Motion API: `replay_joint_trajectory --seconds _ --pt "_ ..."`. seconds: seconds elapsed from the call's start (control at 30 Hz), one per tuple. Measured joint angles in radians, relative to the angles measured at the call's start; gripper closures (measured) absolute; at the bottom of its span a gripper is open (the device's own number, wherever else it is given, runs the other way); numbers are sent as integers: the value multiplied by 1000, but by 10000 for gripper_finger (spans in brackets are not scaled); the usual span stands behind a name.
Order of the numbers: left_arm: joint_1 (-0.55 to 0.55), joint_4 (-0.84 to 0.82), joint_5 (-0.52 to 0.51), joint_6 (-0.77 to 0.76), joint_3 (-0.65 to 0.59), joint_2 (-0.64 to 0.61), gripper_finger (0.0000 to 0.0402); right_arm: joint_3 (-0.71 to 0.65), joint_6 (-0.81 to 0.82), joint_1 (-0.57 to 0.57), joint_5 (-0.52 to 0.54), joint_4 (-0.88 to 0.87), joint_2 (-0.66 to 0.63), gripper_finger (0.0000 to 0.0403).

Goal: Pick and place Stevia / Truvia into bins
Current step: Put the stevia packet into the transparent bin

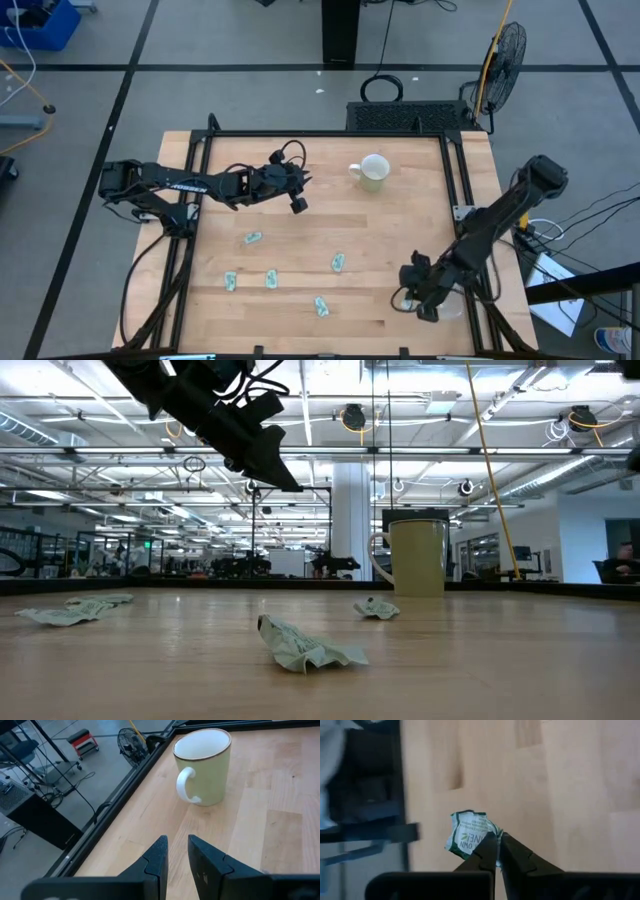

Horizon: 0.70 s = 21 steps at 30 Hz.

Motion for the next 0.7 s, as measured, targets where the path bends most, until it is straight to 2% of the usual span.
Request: replay_joint_trajectory --seconds 0.2,0.3,0.47,0.7 --pt "-2 0 0 -3 0 0 321 1 34 28 3 -29 -114 401" --pt "-2 0 0 0 0 0 321 3 121 52 3 -135 -148 401" --pt "-2 0 0 8 0 0 321 2 340 117 -24 -343 -148 402" --pt "-1 -2 -2 65 0 0 321 2 433 193 -24 -361 -98 402"
